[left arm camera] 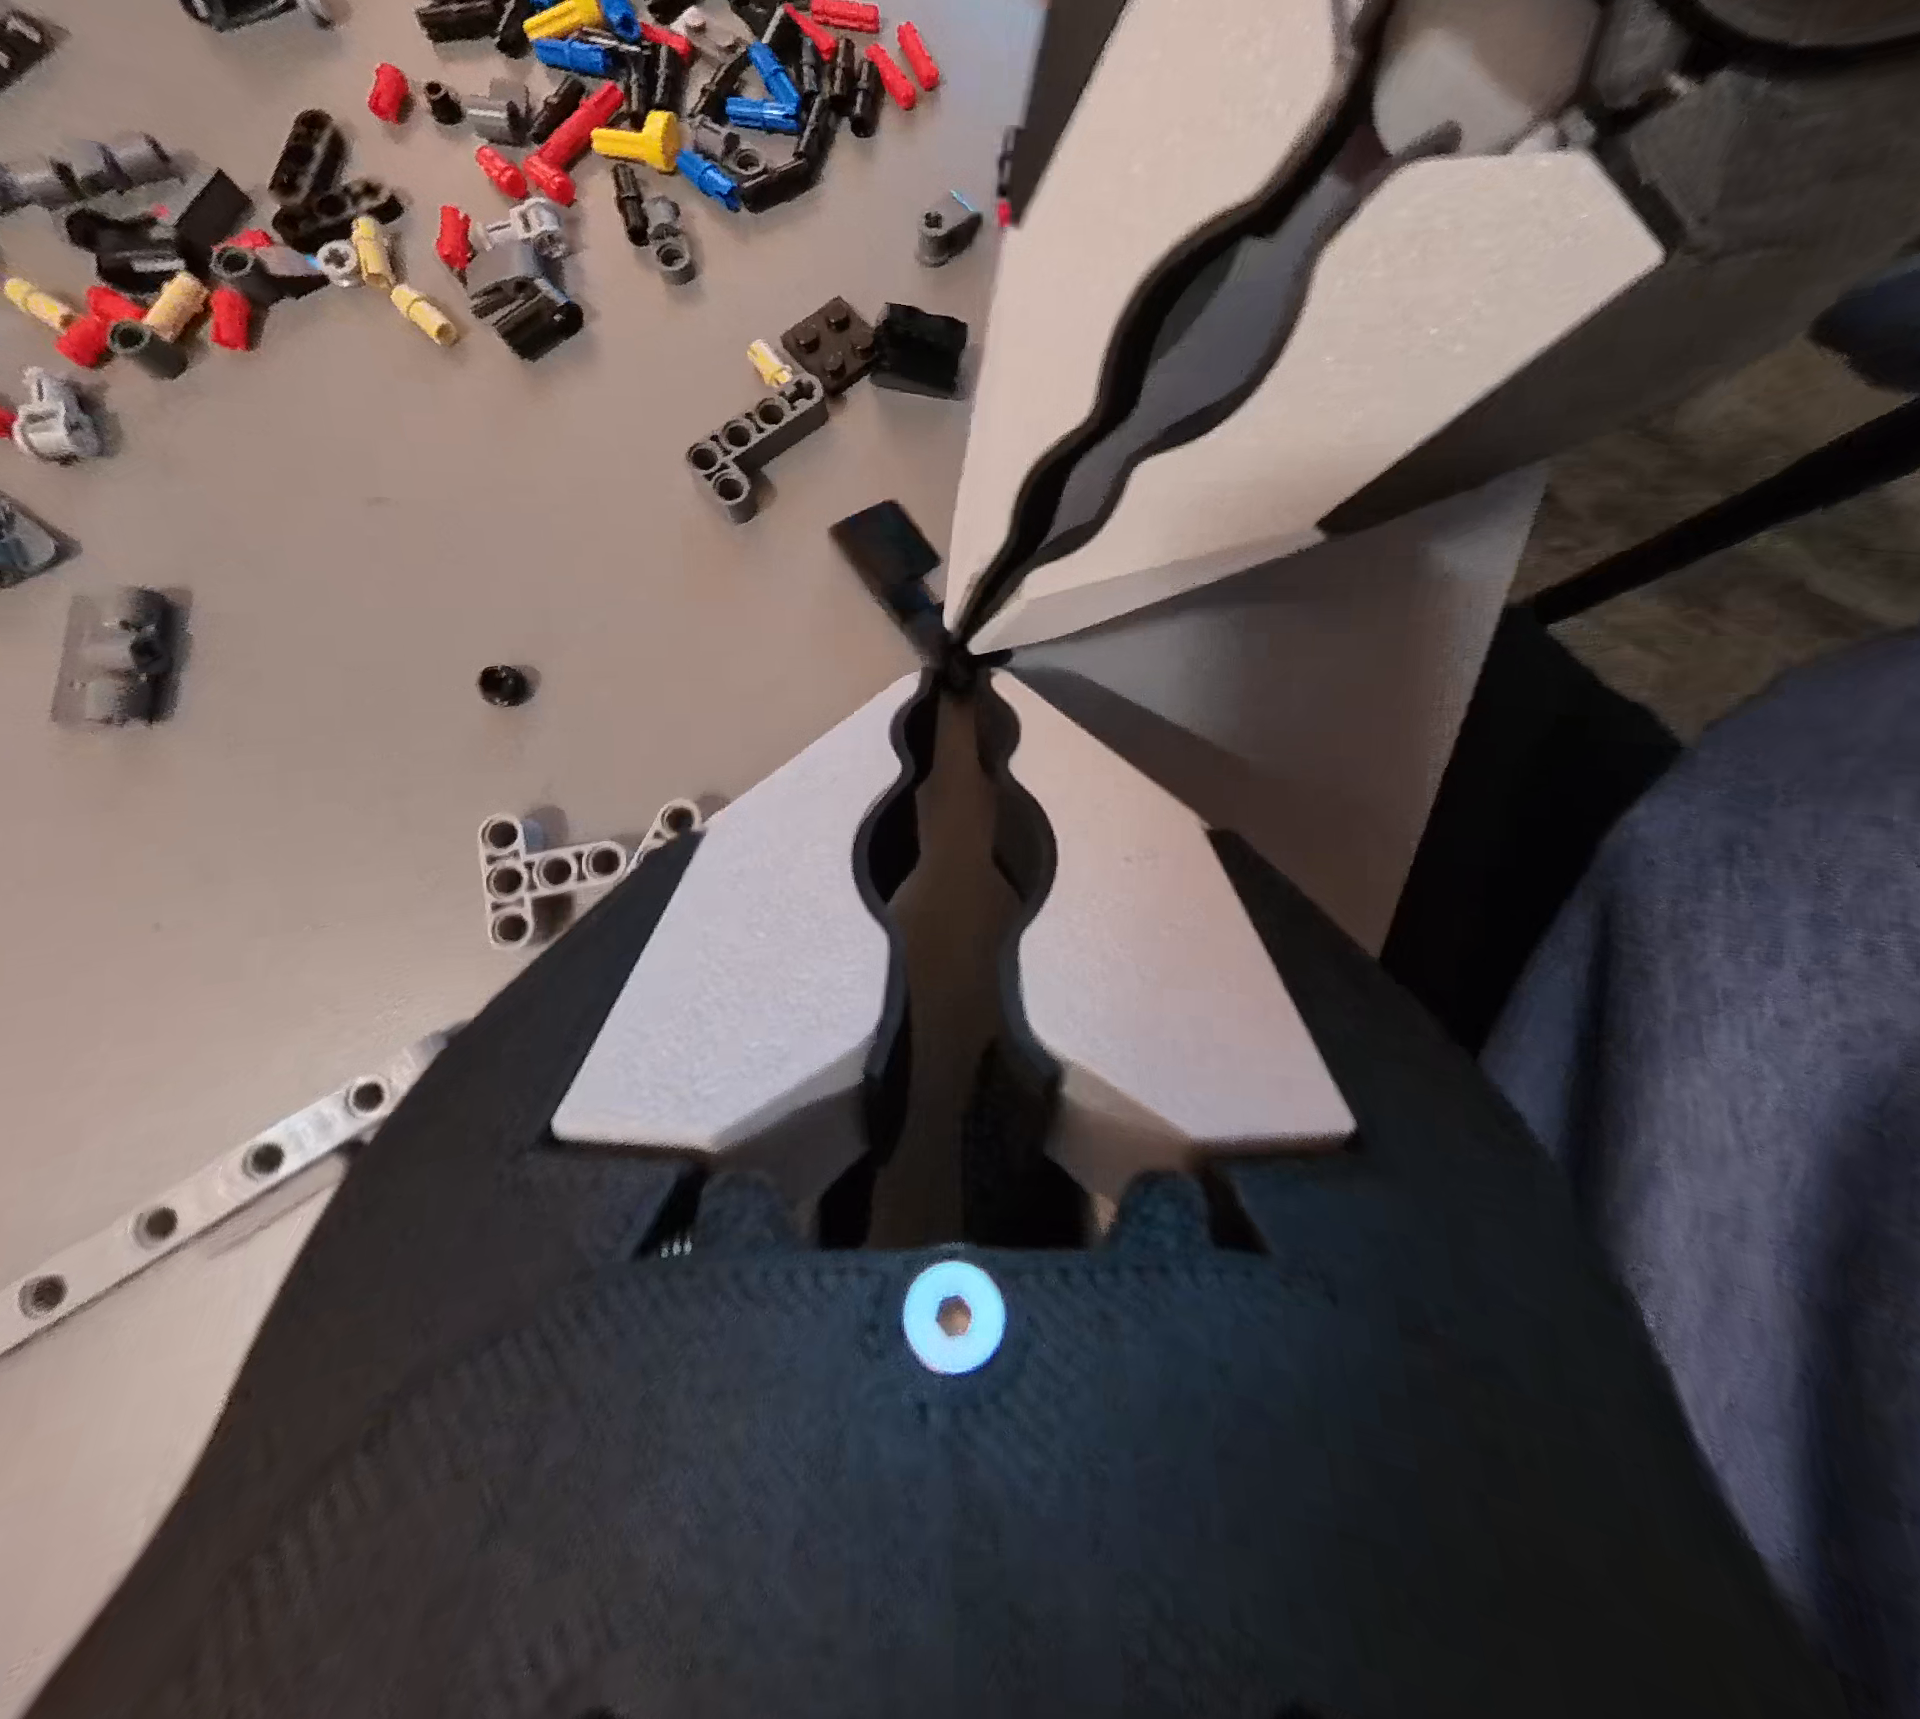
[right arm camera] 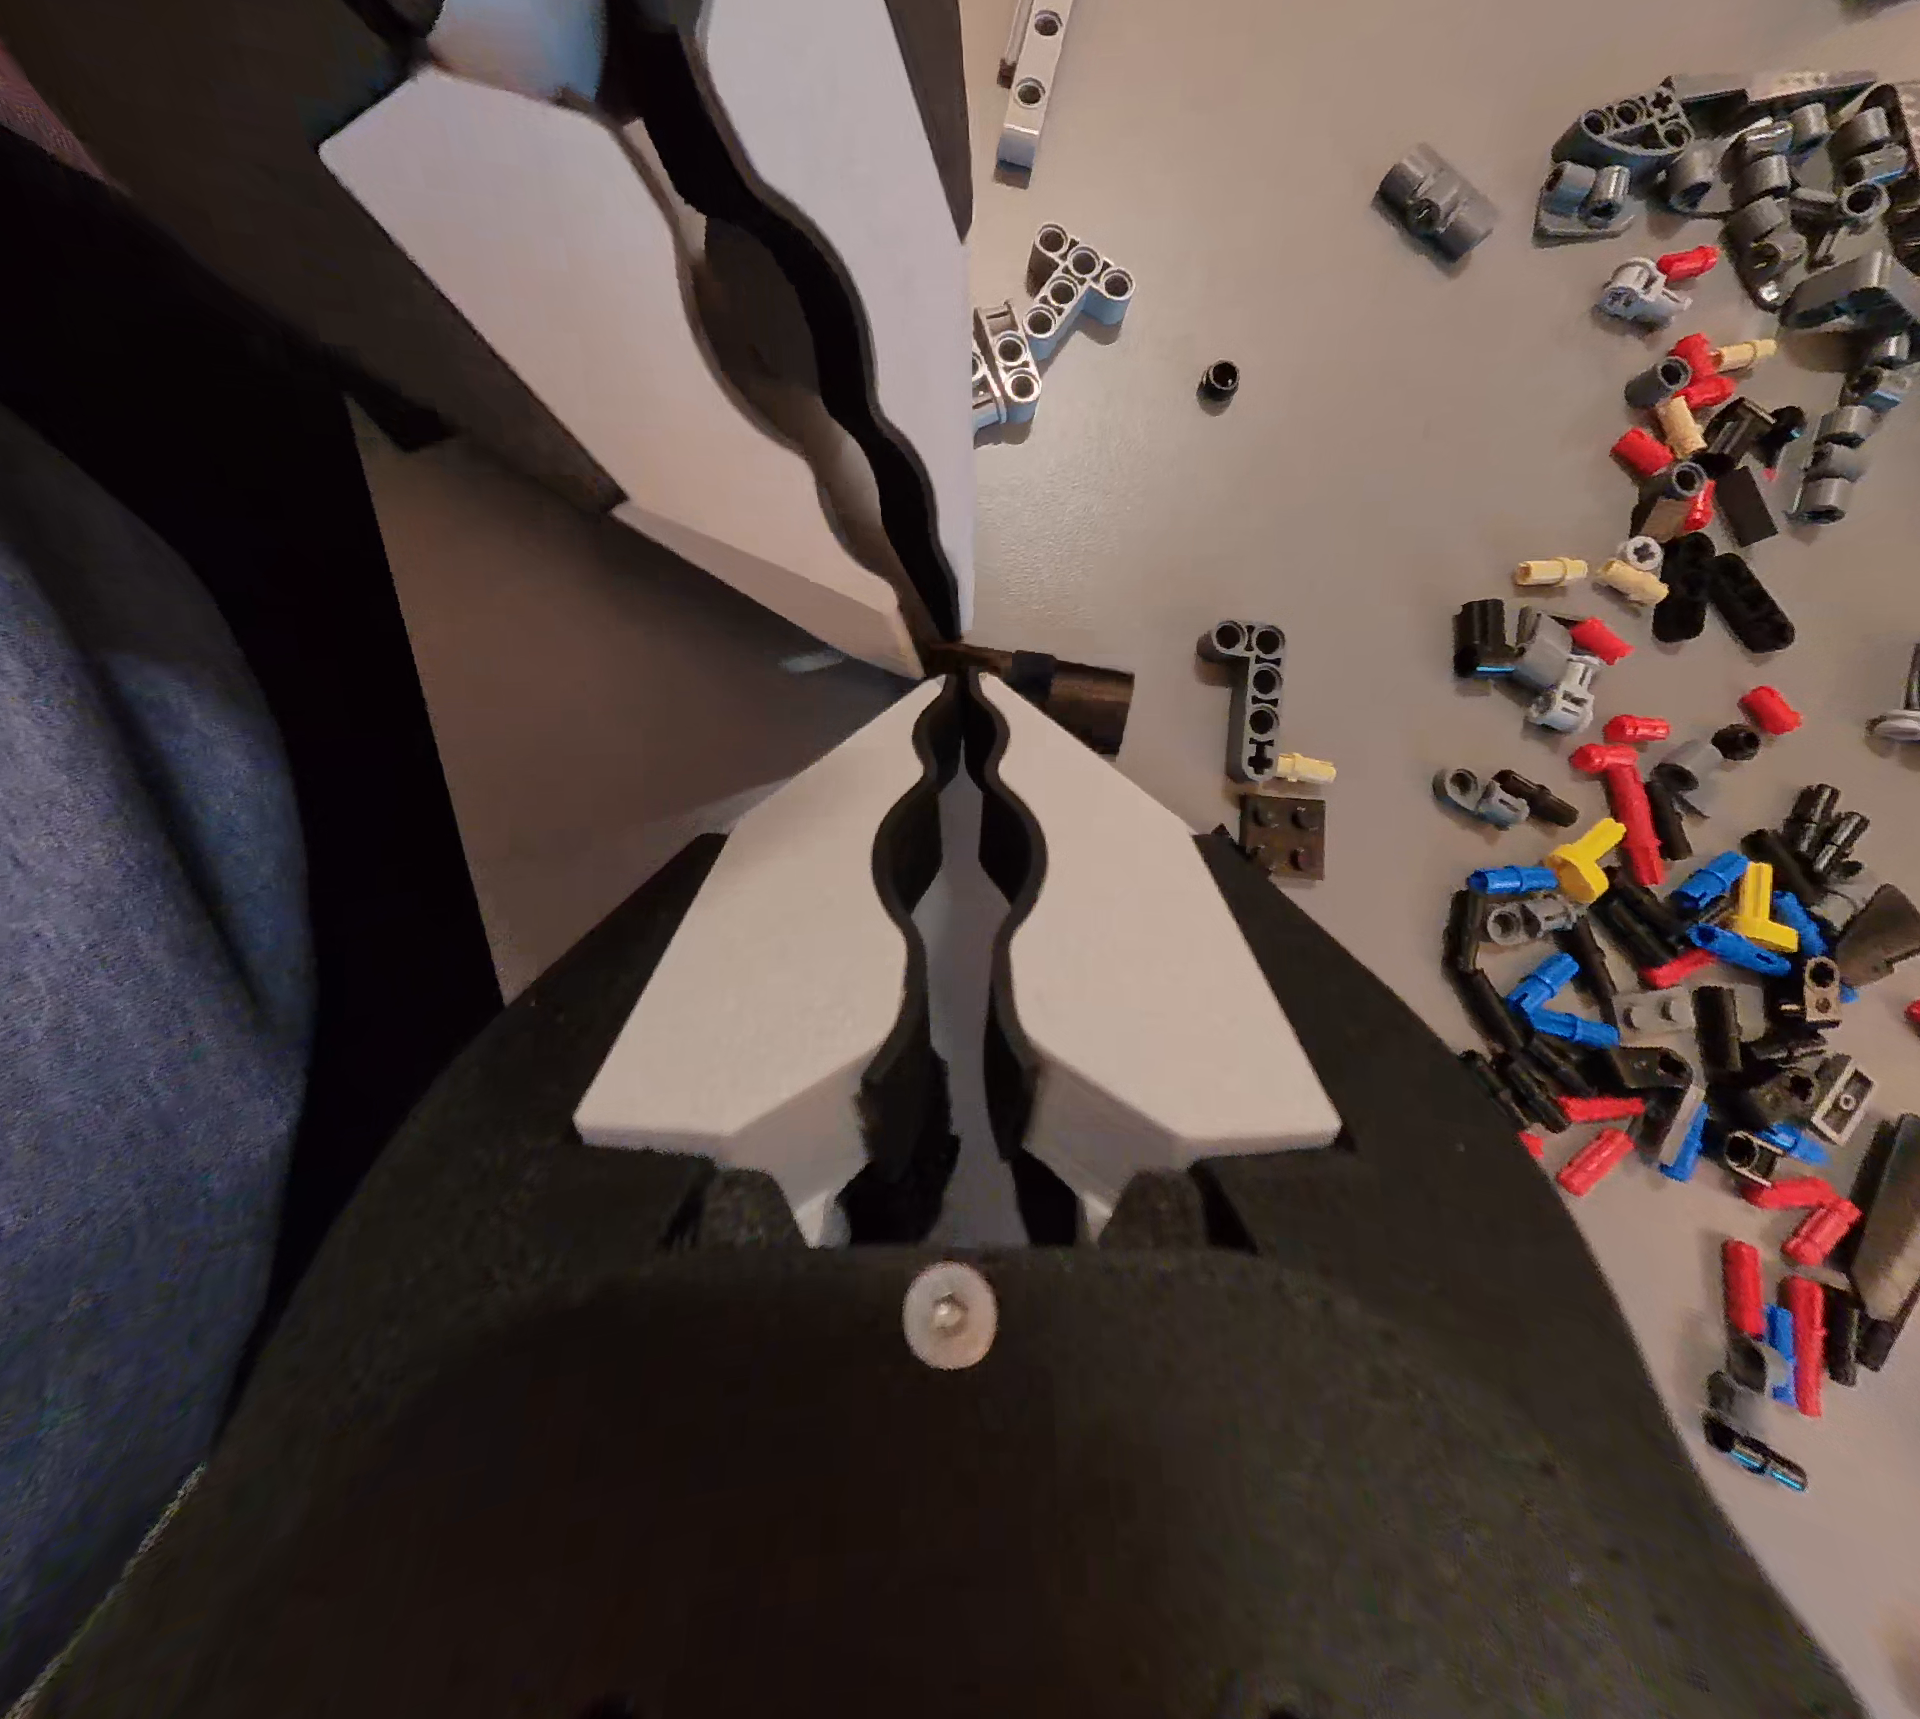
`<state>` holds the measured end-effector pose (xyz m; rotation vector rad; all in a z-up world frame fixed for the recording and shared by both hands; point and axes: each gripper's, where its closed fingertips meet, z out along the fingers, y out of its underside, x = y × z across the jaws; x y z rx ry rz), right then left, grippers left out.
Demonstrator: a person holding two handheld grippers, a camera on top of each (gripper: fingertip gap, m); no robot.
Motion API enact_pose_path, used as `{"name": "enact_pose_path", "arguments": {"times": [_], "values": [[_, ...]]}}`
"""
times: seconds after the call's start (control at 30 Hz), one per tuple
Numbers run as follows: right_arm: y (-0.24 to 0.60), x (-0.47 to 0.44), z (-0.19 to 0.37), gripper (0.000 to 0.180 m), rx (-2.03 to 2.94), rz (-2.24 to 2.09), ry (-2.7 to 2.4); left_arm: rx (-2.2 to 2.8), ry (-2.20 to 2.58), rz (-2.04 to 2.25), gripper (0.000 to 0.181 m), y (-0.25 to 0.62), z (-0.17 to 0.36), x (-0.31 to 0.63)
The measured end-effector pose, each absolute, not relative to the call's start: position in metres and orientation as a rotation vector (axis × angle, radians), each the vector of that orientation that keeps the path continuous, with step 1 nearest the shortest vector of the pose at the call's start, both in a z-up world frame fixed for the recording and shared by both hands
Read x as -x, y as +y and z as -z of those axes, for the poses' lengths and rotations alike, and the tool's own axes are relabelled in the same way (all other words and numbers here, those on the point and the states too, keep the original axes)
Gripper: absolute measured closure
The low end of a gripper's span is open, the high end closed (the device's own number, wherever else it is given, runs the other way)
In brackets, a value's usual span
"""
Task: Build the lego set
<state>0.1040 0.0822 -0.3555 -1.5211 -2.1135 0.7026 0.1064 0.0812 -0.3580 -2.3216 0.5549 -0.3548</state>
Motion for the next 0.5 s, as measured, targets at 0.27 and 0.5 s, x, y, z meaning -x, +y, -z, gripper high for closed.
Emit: {"name": "enact_pose_path", "arguments": {"times": [0.27, 0.5], "values": [[0.0818, -0.1024, 0.3556, 0.180, 1.529, -0.726, -2.096, 2.299, 0.436, 0.493, 0.180, 0.0864, 0.3495, -0.1046], [0.0821, -0.1015, 0.3561, 0.180, 1.526, -0.723, -2.099, 2.322, 0.511, 0.389, 0.181, 0.0902, 0.3540, -0.1020]]}}
